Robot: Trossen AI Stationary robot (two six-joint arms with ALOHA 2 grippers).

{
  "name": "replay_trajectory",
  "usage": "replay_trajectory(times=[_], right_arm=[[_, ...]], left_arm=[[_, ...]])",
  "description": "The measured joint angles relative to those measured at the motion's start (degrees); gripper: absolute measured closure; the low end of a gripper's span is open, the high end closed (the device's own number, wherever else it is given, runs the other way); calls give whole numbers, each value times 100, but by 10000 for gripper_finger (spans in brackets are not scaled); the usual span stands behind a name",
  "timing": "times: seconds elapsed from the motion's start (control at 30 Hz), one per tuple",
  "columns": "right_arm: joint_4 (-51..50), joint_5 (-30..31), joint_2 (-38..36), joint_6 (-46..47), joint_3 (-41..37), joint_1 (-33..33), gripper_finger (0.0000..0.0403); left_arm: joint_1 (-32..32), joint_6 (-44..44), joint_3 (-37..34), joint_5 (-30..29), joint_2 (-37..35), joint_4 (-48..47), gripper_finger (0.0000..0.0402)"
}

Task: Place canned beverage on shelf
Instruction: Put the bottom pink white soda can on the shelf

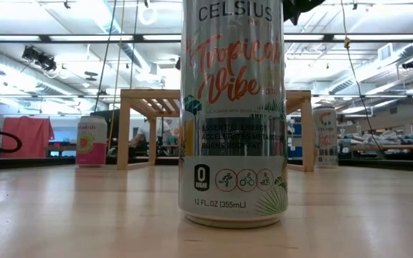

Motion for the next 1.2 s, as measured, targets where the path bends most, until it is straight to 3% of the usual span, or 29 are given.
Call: replay_trajectory(times=[0.5,0.97,1.2], right_arm=[[-658,-68,-746,157,0,90,9],[-1460,-925,-1428,652,4,152,10],[-1784,-744,-1348,639,4,480,65]], left_arm=[[0,-25,0,0,0,-1,88],[0,-39,0,1,0,-2,88],[0,-42,0,1,0,-1,88]])
